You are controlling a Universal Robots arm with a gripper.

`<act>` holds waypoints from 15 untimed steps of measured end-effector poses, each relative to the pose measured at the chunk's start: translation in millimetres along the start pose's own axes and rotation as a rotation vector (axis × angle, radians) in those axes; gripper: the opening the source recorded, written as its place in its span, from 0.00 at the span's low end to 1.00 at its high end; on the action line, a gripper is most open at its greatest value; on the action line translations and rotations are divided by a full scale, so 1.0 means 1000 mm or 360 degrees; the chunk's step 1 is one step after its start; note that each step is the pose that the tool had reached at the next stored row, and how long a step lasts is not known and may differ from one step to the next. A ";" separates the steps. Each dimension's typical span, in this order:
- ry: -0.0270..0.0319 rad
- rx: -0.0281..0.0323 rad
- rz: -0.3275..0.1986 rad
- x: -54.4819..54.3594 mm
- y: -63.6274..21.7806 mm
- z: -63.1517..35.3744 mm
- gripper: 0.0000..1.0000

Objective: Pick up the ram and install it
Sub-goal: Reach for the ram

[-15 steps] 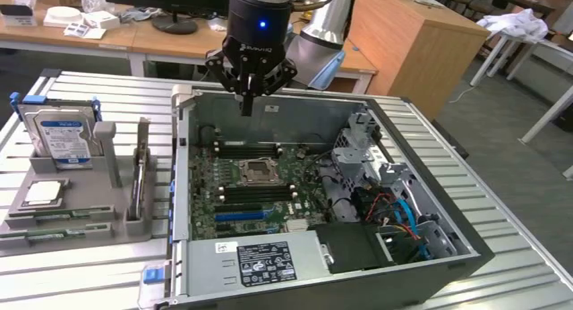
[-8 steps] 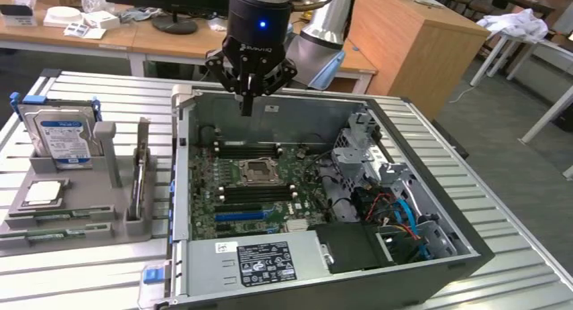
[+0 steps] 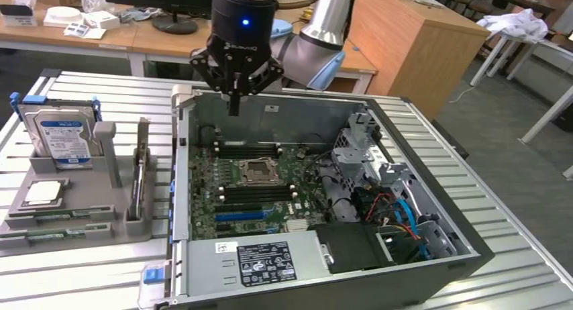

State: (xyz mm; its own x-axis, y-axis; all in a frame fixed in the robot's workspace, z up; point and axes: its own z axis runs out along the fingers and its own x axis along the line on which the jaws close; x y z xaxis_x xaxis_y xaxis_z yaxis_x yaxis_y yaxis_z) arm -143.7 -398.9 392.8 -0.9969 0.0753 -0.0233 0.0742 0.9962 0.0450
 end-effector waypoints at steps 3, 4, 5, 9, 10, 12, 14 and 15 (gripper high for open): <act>0.00000 0.00001 0.0000 0.011 -0.0009 0.0002 0.11; -0.00001 -0.00001 0.0000 0.015 -0.0011 0.0003 0.11; 0.00000 0.00000 0.0000 0.019 -0.0014 0.0004 0.11; -0.00001 -0.00001 0.0000 0.036 -0.0027 0.0011 0.11; 0.00000 -0.00001 0.0000 0.040 -0.0031 0.0013 0.11; -0.00001 -0.00001 0.0000 0.049 -0.0038 0.0016 0.11; 0.00000 0.00000 0.0000 0.058 -0.0044 0.0018 0.11; 0.00000 -0.00001 0.0000 0.062 -0.0048 0.0019 0.11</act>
State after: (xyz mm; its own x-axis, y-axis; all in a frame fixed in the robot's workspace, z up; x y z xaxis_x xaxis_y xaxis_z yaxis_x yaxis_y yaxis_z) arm -206.0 -398.9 389.2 -0.9969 0.0752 -0.0233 0.0741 0.9962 0.0451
